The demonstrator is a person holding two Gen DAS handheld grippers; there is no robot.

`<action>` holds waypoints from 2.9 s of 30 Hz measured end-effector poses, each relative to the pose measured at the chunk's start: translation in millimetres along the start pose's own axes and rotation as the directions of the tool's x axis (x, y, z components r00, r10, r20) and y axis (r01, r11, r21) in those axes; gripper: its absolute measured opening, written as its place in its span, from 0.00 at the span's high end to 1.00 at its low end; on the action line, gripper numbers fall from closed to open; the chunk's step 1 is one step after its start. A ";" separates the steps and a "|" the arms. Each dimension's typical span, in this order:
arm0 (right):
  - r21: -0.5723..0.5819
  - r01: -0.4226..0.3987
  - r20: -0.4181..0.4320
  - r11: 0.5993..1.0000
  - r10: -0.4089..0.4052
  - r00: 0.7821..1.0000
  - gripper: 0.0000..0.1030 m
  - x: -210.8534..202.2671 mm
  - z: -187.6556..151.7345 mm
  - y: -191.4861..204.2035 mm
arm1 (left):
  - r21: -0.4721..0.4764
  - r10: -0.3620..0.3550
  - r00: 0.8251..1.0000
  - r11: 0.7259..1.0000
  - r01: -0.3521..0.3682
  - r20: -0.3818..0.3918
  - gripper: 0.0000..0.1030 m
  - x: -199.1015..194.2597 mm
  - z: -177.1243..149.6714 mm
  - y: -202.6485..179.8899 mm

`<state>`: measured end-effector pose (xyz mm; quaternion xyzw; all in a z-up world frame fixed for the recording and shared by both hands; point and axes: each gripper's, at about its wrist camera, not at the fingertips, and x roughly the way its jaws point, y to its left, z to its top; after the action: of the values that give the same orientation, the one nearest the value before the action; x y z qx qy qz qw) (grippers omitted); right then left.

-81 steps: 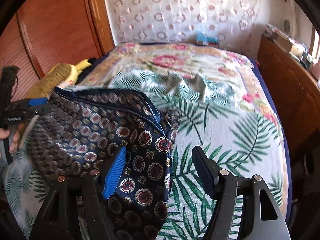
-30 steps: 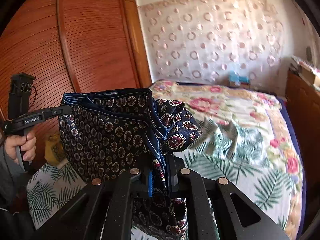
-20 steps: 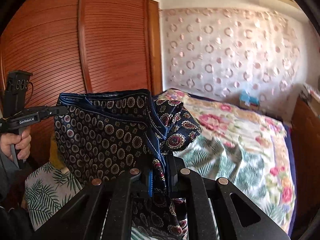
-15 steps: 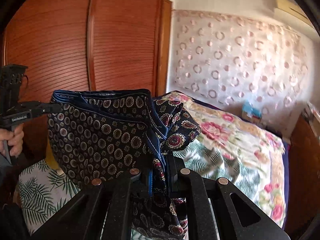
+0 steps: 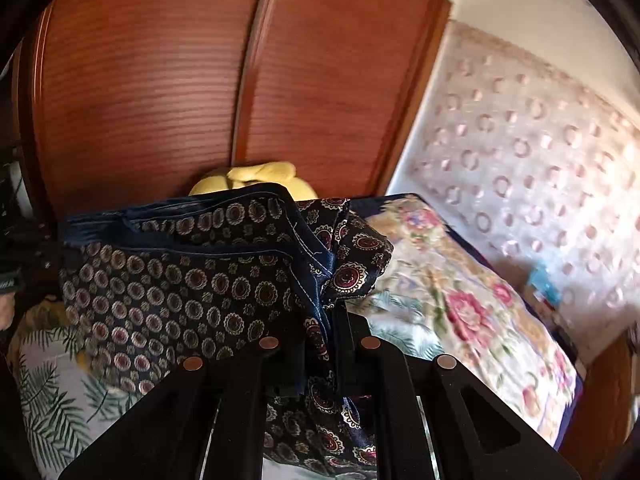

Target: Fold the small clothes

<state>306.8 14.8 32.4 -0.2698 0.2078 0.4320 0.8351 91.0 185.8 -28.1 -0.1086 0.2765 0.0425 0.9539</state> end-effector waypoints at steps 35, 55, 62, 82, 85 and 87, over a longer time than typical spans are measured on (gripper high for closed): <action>0.322 -0.063 -0.086 0.944 0.095 0.992 0.48 63.9 -66.9 19.9 | -0.022 0.105 0.993 0.994 -0.106 -0.057 0.08 -9.5 -24.4 25.8; 0.423 0.047 0.003 0.905 -0.053 0.999 0.46 -80.1 -113.6 48.1 | 0.106 0.029 0.999 0.994 -0.026 -0.027 0.07 -31.3 -38.9 -28.9; 0.473 0.087 0.019 0.877 -0.109 0.994 0.32 -130.2 -141.4 63.4 | 0.165 -0.031 0.999 0.986 0.035 -0.022 0.07 -34.8 -46.2 -63.9; 0.599 0.355 0.007 0.718 -0.448 0.894 0.17 -266.4 -182.6 103.0 | 0.267 -0.153 0.988 0.953 0.141 0.026 0.07 -71.9 -37.7 -153.2; 0.616 0.384 0.017 0.688 -0.499 0.867 0.17 -290.4 -182.2 108.8 | 0.288 -0.167 0.985 0.946 0.146 0.050 0.07 -82.9 -29.9 -165.6; 0.626 0.397 0.024 0.672 -0.525 0.851 0.17 -303.9 -183.6 112.9 | 0.297 -0.174 0.982 0.944 0.147 0.068 0.07 -89.1 -26.3 -172.1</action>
<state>27.5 -231.8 37.1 0.0097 0.1723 0.1423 0.9747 26.5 10.4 29.7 0.0127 0.2252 -0.0713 0.9716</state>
